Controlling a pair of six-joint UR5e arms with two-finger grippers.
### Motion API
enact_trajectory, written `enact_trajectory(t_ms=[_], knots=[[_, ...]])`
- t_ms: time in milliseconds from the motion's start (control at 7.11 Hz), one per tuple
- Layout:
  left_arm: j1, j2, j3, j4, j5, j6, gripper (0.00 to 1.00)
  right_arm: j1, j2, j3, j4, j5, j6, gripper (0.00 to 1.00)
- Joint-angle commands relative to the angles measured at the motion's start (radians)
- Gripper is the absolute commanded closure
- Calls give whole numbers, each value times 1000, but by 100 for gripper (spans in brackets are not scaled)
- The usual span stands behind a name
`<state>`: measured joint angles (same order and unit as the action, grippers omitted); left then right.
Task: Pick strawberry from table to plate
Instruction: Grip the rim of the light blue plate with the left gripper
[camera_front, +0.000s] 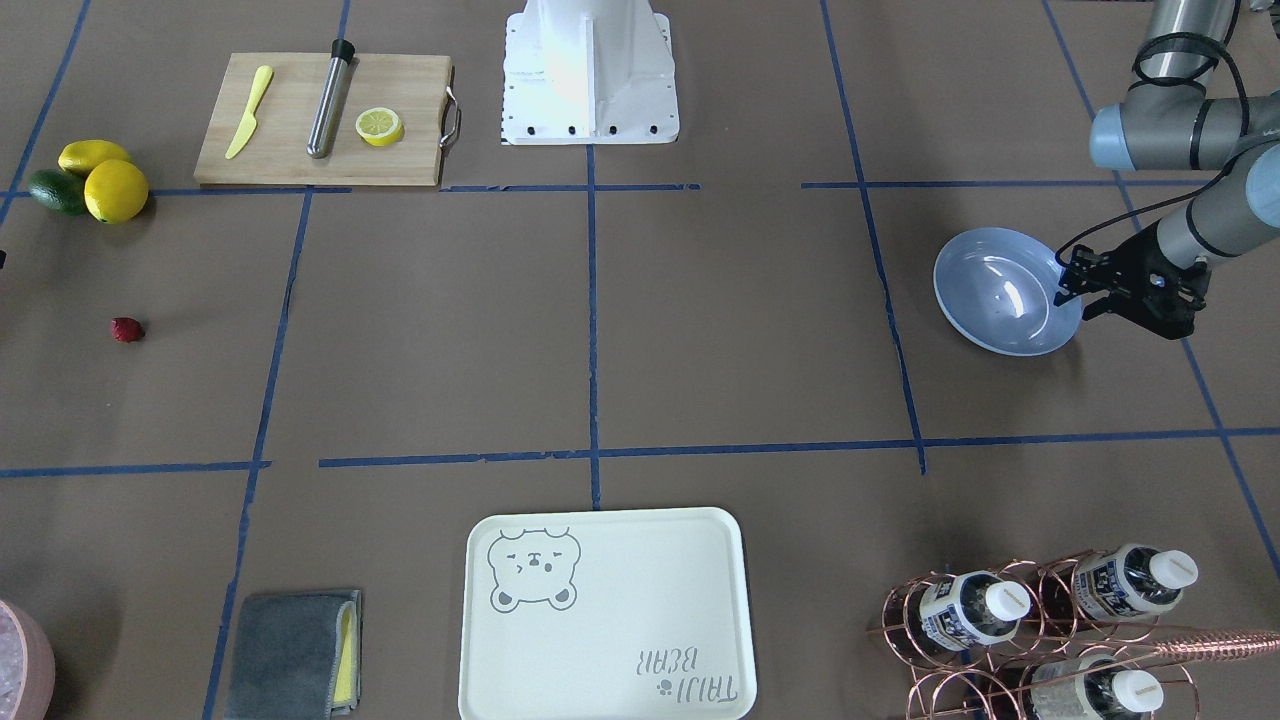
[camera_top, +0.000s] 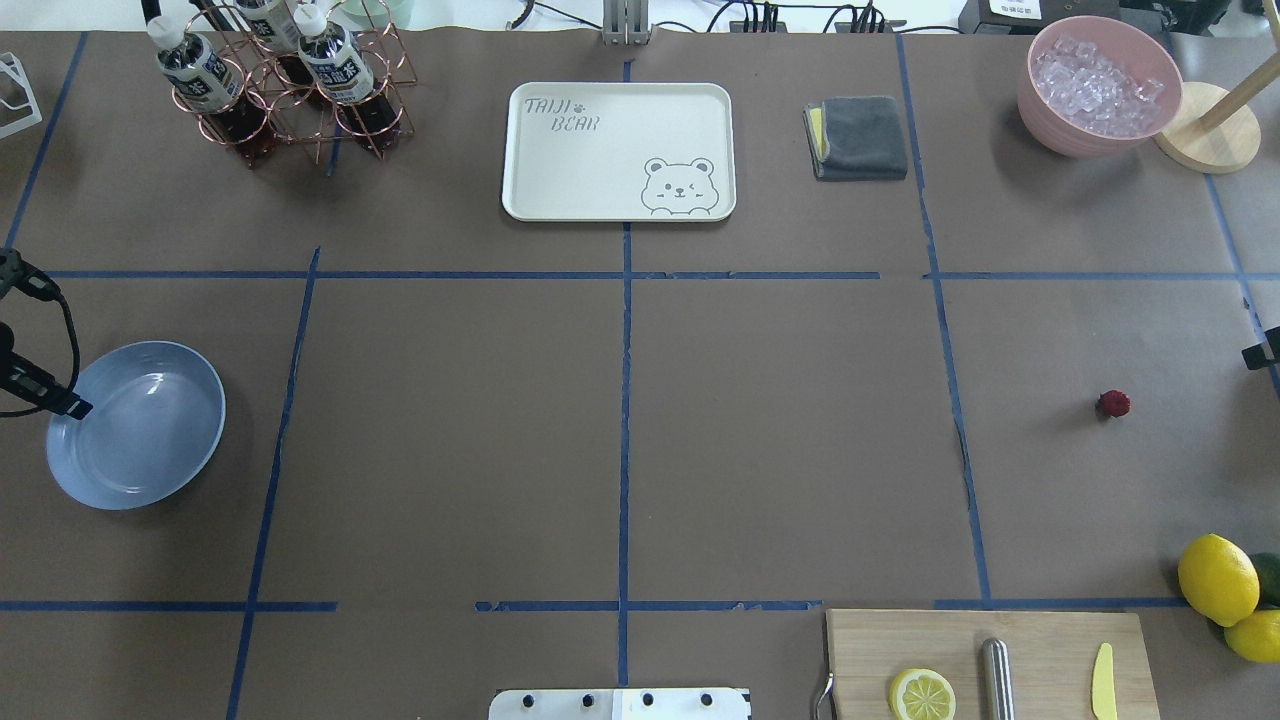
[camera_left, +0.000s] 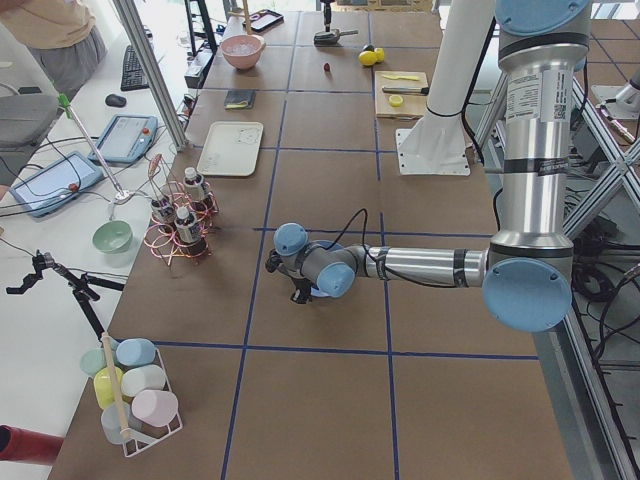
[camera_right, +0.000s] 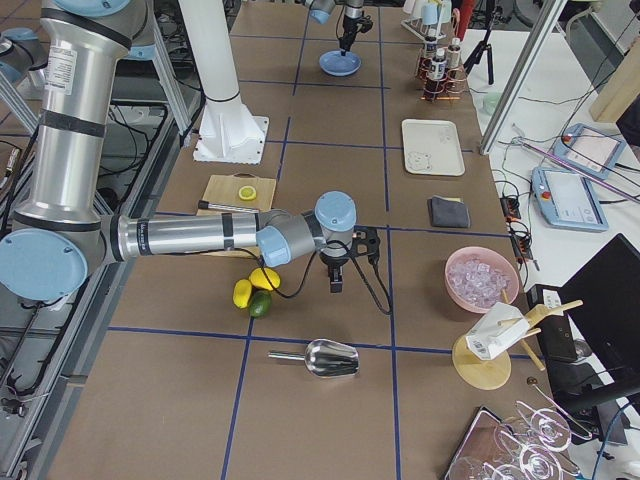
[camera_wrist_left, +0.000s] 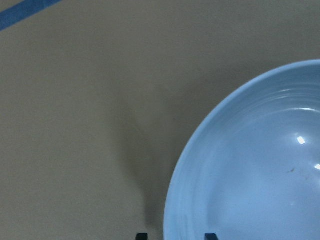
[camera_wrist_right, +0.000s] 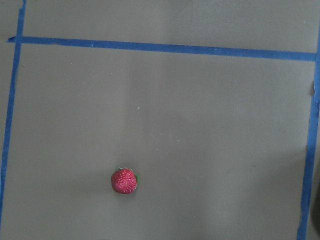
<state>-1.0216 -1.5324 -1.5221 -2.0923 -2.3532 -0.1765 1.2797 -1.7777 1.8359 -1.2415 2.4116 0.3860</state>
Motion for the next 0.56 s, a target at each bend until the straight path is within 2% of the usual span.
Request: enact_trajectory(t_ms=[0, 281, 422], knots=[[5, -2, -1, -3, -1, 0, 100, 1, 1, 2, 2, 3, 2, 0], [2, -3, -68, 0, -41, -8, 100, 1, 1, 5, 2, 3, 2, 0], [2, -17, -122, -2, -143, -120, 100, 0, 3, 6, 2, 3, 2, 0]])
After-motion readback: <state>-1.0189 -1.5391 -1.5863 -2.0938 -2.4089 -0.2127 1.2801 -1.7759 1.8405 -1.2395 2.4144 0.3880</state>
